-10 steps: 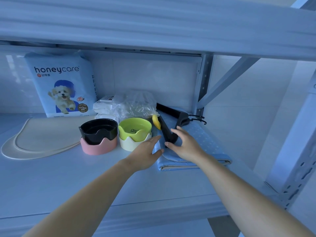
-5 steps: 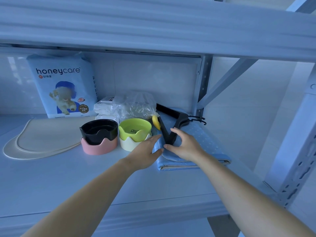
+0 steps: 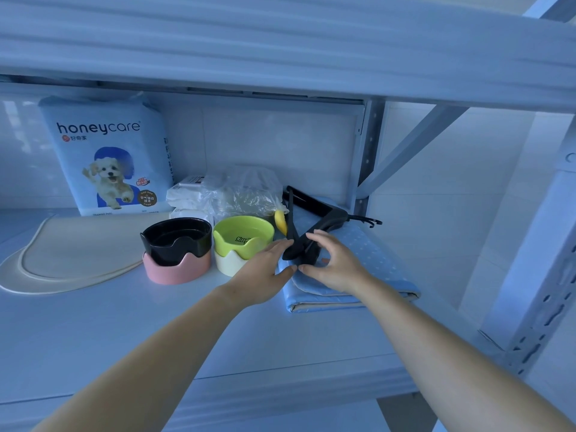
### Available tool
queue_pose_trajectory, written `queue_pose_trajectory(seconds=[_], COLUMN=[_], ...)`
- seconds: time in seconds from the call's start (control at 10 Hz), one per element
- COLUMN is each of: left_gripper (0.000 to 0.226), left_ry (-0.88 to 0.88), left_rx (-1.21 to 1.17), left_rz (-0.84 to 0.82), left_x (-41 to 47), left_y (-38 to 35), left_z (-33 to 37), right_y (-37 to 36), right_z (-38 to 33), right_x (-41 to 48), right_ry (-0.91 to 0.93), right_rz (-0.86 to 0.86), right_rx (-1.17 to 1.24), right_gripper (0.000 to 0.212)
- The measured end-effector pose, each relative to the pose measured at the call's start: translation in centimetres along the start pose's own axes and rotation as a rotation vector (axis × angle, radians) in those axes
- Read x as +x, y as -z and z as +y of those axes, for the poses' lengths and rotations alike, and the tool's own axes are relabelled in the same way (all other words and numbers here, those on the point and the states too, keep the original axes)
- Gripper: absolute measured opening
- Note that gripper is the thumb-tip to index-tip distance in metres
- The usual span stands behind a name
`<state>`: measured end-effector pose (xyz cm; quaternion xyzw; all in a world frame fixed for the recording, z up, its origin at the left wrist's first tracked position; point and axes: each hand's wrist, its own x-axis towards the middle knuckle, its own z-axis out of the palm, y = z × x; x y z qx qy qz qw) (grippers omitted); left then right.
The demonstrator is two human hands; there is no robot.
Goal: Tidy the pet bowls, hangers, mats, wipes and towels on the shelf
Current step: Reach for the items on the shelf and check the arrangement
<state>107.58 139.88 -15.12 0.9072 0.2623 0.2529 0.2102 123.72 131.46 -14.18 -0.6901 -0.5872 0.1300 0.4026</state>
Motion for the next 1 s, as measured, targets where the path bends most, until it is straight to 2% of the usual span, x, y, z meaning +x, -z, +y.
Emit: queue_pose_trajectory(seconds=[0.6, 0.8, 1.0], left_gripper=[0.057, 0.054, 0.049], left_ry=[-0.010, -0.008, -0.028], left_rx=[0.034, 0.077, 0.101], left_rz=[0.011, 0.066, 0.201], left_x=[0.3, -0.3, -2.6], left_y=[0.4, 0.8, 1.2], left_z=[0.6, 1.9, 4.9], right_y=[0.4, 1.6, 3.6], right_z=[0.5, 0.0, 0.2], right_x=[0.4, -0.9, -3.9], right_ry=[-0.030, -0.020, 0.031], right_rz=[0.021, 0.041, 0.083], right_rx=[-0.016, -0.004, -0.021], right_gripper=[0.067, 0.062, 0.056])
